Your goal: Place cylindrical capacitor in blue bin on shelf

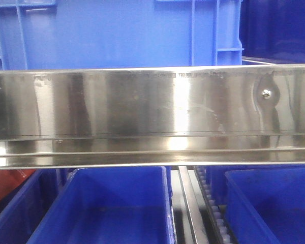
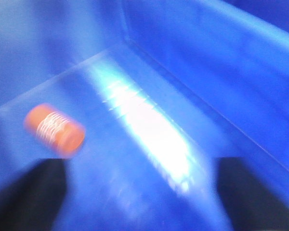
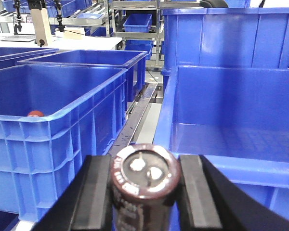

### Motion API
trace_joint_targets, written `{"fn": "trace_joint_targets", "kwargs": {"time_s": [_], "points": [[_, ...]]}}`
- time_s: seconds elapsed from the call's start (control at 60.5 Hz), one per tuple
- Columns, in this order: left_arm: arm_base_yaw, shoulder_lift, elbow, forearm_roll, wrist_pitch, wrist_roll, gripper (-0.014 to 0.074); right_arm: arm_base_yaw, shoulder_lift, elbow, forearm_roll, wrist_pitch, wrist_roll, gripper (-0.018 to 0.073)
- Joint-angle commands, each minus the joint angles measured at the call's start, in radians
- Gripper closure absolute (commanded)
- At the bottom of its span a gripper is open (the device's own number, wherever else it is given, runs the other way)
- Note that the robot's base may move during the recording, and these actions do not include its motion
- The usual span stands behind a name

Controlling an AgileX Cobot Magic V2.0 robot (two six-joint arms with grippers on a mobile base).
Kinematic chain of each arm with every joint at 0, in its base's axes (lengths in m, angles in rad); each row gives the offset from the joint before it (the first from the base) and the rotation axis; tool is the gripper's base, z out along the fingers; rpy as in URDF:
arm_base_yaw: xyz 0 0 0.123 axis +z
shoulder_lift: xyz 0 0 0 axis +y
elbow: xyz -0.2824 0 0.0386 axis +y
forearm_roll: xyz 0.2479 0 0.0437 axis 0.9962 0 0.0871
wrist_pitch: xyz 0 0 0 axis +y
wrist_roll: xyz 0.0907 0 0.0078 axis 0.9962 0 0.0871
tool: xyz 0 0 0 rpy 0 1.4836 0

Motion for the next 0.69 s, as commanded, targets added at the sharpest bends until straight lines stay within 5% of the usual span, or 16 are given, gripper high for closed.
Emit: {"fn": "trace_joint_targets", "kwargs": {"time_s": [0.0, 0.116, 0.281, 0.595, 0.677], "points": [[0.025, -0.114, 0.018, 0.003, 0.011, -0.027, 0.0404, 0.003, -0.001, -0.002, -0.008, -0.016, -0.001, 0.0708], [0.069, -0.261, 0.086, 0.005, 0.011, -0.07, 0.0573, 0.003, -0.001, -0.002, 0.001, -0.017, -0.001, 0.0708], [0.134, -0.482, 0.226, 0.007, 0.011, -0.08, 0.0704, 0.003, -0.001, -0.002, 0.0, -0.019, -0.001, 0.0708], [0.247, -0.863, 0.546, 0.07, 0.011, -0.133, 0.0708, 0.003, 0.126, -0.089, 0.01, -0.047, -0.001, 0.0708], [0.269, -0.95, 0.628, 0.074, 0.011, -0.133, 0.0708, 0.003, 0.199, -0.158, 0.055, -0.052, -0.084, 0.0708]]}}
